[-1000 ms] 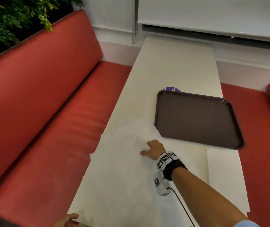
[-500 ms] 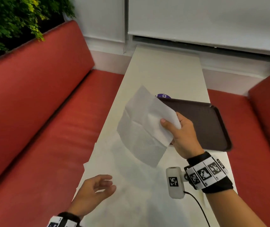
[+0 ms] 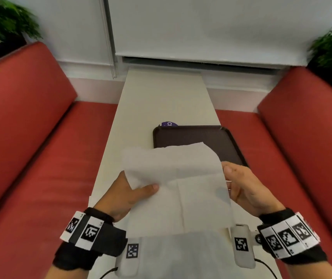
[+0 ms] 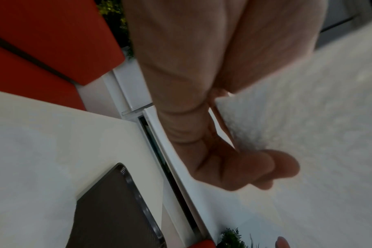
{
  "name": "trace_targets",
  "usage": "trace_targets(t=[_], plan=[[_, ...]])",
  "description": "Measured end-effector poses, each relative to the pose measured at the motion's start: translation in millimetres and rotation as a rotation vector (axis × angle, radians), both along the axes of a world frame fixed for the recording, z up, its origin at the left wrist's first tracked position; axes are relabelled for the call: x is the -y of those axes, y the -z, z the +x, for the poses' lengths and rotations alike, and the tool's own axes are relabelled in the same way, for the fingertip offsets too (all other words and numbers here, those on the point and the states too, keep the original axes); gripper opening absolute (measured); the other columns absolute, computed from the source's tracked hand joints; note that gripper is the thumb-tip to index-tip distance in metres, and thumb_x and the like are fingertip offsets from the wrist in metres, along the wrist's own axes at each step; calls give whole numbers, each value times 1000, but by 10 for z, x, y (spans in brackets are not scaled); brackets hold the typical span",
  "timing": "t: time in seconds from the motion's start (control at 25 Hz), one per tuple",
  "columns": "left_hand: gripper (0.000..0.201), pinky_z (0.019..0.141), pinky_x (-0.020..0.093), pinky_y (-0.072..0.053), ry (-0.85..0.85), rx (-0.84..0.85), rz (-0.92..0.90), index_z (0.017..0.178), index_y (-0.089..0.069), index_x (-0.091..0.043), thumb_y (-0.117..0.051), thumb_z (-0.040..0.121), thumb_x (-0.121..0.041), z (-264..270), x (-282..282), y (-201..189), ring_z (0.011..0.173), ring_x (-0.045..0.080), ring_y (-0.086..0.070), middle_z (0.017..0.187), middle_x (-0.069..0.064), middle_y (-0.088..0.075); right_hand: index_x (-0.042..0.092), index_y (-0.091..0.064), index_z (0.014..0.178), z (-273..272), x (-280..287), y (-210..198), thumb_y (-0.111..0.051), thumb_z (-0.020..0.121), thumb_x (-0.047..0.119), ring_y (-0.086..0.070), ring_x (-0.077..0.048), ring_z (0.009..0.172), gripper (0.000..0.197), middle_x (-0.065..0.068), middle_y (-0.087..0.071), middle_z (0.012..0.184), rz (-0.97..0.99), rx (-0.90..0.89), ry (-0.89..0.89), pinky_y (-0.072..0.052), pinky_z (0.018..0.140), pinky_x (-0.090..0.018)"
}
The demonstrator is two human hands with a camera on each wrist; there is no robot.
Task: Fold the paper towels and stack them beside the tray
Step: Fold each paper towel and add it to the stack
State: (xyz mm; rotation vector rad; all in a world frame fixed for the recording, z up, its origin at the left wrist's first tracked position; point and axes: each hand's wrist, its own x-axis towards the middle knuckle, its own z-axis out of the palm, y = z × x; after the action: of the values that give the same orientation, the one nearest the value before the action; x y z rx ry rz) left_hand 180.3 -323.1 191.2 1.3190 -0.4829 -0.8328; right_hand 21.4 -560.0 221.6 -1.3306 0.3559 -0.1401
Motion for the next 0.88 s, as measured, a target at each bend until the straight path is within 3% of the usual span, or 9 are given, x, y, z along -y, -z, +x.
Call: trace_targets(t=[0.12, 0.2, 0.28, 0.44, 0.56, 0.64, 0.76, 0.8, 0.88], plan=[[34, 74, 26, -56, 60, 83, 30, 105, -66, -20, -73, 75, -6, 96, -6, -174, 95, 19, -69, 104, 4, -72, 3, -66, 114, 86, -50, -76, -67, 83, 17, -68, -31, 101, 34, -13, -71, 111, -195, -29, -58, -58, 80, -37], [37, 71, 30, -57, 59, 72, 25, 98, -71, -21, -84, 64, -25, 147, -45, -237, 92, 23, -70, 101, 7, -73, 2, -66, 113, 110, -104, -77, -61, 85, 10, -67, -32, 103, 30, -13, -71, 112, -202, 3, -35, -57, 85, -41], [55, 70, 33, -58, 16, 33, 16, 97, -72, -16, -87, 50, -41, 173, -92, -236, 91, 29, -70, 101, 12, -72, 4, -64, 117, 112, -152, -75, -59, 85, 11, -66, -31, 106, 33, -11, -69, 115, -138, 24, -14, -56, 86, -42], [44, 70, 34, -58, -38, 3, -43, 96, -72, -12, -81, 56, -27, 155, -108, -215, 90, 29, -70, 102, 16, -71, 7, -67, 115, 90, -202, 7, -70, 80, 22, -65, -31, 108, 39, -13, -68, 117, -129, 75, -26, -56, 87, -41], [57, 69, 32, -58, -20, -32, -81, 97, -72, -8, -89, 50, -35, 140, -116, -208, 90, 28, -70, 102, 17, -71, 10, -69, 113, 62, -187, 40, -82, 67, 38, -65, -30, 109, 55, -13, -68, 117, -98, 153, 36, -56, 81, -32], [56, 68, 30, -58, -34, -43, -96, 94, -74, -9, -88, 49, -37, 132, -122, -217, 88, 26, -70, 99, 15, -72, 13, -69, 114, 34, -179, 44, -83, 65, 40, -65, -28, 108, 57, -13, -68, 117, -97, 194, 45, -56, 81, -32], [16, 57, 25, -56, -80, -73, -83, 80, -76, -13, -73, 66, -21, 63, -107, -316, 72, 21, -71, 82, 9, -75, 14, -75, 99, -21, -156, 33, -82, 64, 42, -69, -27, 90, 45, -14, -72, 99, -43, 229, 82, -58, 68, -33], [11, 52, 23, -54, -97, -98, -65, 73, -76, -13, -65, 74, -16, 52, -112, -336, 65, 20, -69, 74, 7, -73, 10, -76, 89, -41, -163, 7, -77, 67, 39, -69, -26, 80, 37, -14, -72, 88, -15, 225, 104, -57, 63, -31], [22, 47, 23, -51, -121, -226, -48, 65, -69, -9, -54, 77, -18, 26, -133, -378, 55, 21, -64, 66, 9, -66, 0, -72, 77, -88, -169, -8, -62, 75, 32, -65, -24, 70, 34, -15, -68, 76, 14, 190, 160, -53, 58, -27]])
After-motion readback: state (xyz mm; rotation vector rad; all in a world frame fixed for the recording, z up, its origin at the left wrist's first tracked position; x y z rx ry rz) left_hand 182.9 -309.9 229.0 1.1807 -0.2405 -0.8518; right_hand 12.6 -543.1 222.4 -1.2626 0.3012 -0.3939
